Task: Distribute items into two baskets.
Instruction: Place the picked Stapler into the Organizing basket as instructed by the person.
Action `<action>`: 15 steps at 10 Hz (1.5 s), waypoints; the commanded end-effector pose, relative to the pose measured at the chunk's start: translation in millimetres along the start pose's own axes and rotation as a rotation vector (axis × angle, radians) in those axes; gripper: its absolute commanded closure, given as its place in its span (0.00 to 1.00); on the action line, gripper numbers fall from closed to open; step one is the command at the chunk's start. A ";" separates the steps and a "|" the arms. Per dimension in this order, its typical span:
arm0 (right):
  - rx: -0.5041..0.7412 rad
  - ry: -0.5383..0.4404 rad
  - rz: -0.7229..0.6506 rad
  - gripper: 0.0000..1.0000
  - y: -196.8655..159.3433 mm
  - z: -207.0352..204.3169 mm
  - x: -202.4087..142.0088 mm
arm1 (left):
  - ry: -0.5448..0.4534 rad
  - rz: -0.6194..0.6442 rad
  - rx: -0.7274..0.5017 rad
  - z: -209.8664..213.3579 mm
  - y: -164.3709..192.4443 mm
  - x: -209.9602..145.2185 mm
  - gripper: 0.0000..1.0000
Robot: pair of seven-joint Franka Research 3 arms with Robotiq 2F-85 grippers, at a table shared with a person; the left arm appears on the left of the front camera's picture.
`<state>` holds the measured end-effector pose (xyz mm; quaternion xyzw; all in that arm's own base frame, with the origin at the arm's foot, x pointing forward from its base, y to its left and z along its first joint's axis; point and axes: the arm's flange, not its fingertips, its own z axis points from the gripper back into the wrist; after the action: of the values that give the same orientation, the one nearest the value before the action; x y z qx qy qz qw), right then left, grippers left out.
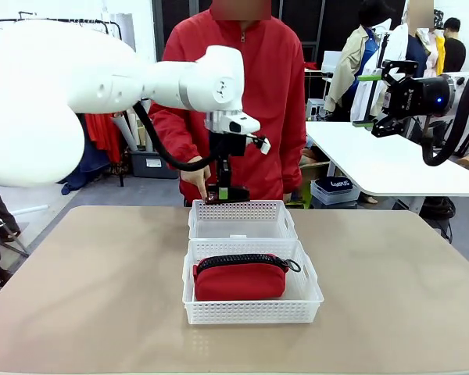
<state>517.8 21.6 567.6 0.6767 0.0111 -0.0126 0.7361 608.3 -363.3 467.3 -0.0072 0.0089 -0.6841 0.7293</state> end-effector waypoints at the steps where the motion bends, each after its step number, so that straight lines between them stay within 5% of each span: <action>1: 0.002 -0.009 0.007 0.00 2.1 -0.1 -0.4 | 0.014 -0.040 0.025 3.1 7.1 5.5 1.00; 10: 0.002 -0.009 0.007 0.00 2.1 -0.1 -0.4 | 0.011 -0.011 0.001 -23.6 2.9 15.4 1.00; 15: 0.002 -0.009 0.007 0.00 2.1 -0.1 -0.4 | 0.035 -0.098 0.050 -53.5 22.0 23.4 1.00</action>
<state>517.8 21.6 567.6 0.6767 0.0111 -0.0126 0.7361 620.2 -386.7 409.5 0.0072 0.0075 -0.7093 0.7048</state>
